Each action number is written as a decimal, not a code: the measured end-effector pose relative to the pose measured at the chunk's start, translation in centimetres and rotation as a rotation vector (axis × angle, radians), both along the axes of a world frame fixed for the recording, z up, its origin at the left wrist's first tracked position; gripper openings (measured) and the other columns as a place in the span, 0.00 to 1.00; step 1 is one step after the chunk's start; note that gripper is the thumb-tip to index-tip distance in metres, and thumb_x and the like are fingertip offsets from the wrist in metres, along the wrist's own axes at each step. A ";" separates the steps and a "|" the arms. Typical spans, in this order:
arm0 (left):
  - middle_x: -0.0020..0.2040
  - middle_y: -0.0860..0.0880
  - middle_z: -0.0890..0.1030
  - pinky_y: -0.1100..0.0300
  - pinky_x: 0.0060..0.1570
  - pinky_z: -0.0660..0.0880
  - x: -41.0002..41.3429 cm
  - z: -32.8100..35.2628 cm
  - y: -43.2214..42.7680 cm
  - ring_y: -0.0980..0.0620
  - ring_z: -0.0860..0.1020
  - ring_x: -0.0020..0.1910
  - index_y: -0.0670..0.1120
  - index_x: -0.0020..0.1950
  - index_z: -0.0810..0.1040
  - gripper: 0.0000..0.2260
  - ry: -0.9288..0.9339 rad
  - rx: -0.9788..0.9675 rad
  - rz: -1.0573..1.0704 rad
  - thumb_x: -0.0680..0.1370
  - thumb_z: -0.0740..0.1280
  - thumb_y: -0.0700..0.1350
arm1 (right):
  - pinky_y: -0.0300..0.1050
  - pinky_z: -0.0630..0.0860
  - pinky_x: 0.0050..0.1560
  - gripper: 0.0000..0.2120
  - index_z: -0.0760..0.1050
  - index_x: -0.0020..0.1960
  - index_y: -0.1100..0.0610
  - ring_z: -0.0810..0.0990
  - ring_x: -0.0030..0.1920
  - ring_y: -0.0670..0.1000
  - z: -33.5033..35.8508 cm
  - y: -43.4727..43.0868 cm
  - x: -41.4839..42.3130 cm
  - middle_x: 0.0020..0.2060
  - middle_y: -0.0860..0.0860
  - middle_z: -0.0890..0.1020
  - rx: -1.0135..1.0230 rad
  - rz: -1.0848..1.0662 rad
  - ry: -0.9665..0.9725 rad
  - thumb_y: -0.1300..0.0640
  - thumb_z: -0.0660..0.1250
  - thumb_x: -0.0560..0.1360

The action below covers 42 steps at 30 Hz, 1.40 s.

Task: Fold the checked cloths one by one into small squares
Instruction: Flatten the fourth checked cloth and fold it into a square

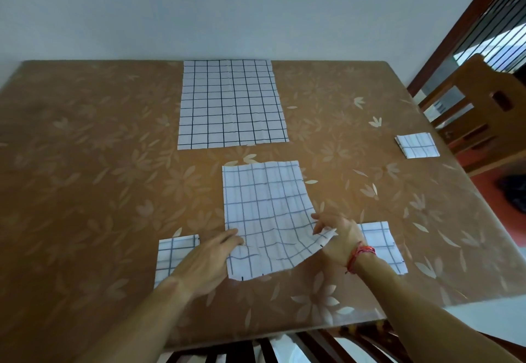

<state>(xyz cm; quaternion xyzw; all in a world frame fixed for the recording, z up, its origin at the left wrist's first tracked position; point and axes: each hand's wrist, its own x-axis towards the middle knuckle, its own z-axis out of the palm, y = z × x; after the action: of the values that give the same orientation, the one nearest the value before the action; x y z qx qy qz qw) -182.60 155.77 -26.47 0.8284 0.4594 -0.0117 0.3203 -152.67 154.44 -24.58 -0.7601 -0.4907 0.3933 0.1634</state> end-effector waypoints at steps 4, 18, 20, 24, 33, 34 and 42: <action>0.64 0.49 0.77 0.54 0.60 0.73 -0.3 0.2 1.0 0.49 0.75 0.62 0.47 0.66 0.73 0.16 -0.036 0.016 0.055 0.79 0.60 0.39 | 0.45 0.78 0.46 0.10 0.81 0.38 0.59 0.83 0.45 0.54 -0.5 -1.8 -0.1 0.43 0.52 0.86 -0.092 0.058 -0.119 0.58 0.61 0.67; 0.35 0.46 0.78 0.49 0.26 0.79 1.7 -0.9 8.3 0.47 0.80 0.29 0.50 0.46 0.76 0.09 -0.322 -0.180 0.590 0.82 0.59 0.49 | 0.43 0.72 0.36 0.08 0.75 0.46 0.51 0.78 0.39 0.47 -2.7 6.9 0.4 0.37 0.43 0.80 0.098 -0.070 -0.106 0.47 0.63 0.77; 0.37 0.49 0.81 0.48 0.26 0.79 2.0 -1.1 8.9 0.50 0.82 0.35 0.50 0.45 0.75 0.07 -0.352 -0.182 0.639 0.81 0.62 0.49 | 0.43 0.69 0.37 0.09 0.74 0.49 0.52 0.77 0.41 0.50 -3.4 8.0 0.3 0.40 0.44 0.78 0.089 -0.075 -0.118 0.47 0.62 0.78; 0.42 0.53 0.84 0.58 0.29 0.80 1.9 -2.1 9.3 0.59 0.83 0.39 0.53 0.58 0.74 0.12 -0.414 -0.304 0.706 0.77 0.69 0.44 | 0.43 0.69 0.41 0.10 0.73 0.54 0.53 0.75 0.45 0.51 -4.6 9.4 -0.1 0.46 0.48 0.78 0.062 -0.104 -0.139 0.47 0.61 0.78; 0.48 0.55 0.75 0.70 0.34 0.72 2.1 -3.4 10.1 0.57 0.75 0.44 0.53 0.66 0.71 0.20 -0.251 -0.017 0.569 0.75 0.70 0.43 | 0.45 0.70 0.41 0.12 0.69 0.53 0.51 0.74 0.42 0.53 -5.3 10.3 -0.6 0.46 0.51 0.80 -0.008 -0.186 -0.203 0.45 0.63 0.75; 0.51 0.55 0.73 0.70 0.38 0.71 2.1 -3.7 10.0 0.57 0.73 0.47 0.52 0.67 0.71 0.20 -0.205 0.054 0.530 0.76 0.69 0.44 | 0.46 0.73 0.41 0.13 0.68 0.53 0.51 0.75 0.42 0.54 -5.3 10.3 -0.7 0.45 0.51 0.80 -0.008 -0.194 -0.219 0.44 0.63 0.75; 0.58 0.49 0.77 0.59 0.53 0.77 3.1 -4.3 5.5 0.52 0.75 0.58 0.44 0.61 0.78 0.15 -0.091 0.427 0.037 0.74 0.70 0.42 | 0.49 0.74 0.51 0.22 0.68 0.65 0.55 0.73 0.52 0.55 -4.7 8.5 -2.6 0.55 0.54 0.72 0.200 0.004 -0.533 0.46 0.64 0.75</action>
<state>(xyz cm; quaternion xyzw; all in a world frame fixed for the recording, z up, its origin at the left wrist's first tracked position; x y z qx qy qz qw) -179.46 161.28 -30.81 0.8686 0.4515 0.1292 0.1581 -155.24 162.90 -29.26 -0.8159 -0.5542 0.1293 0.1023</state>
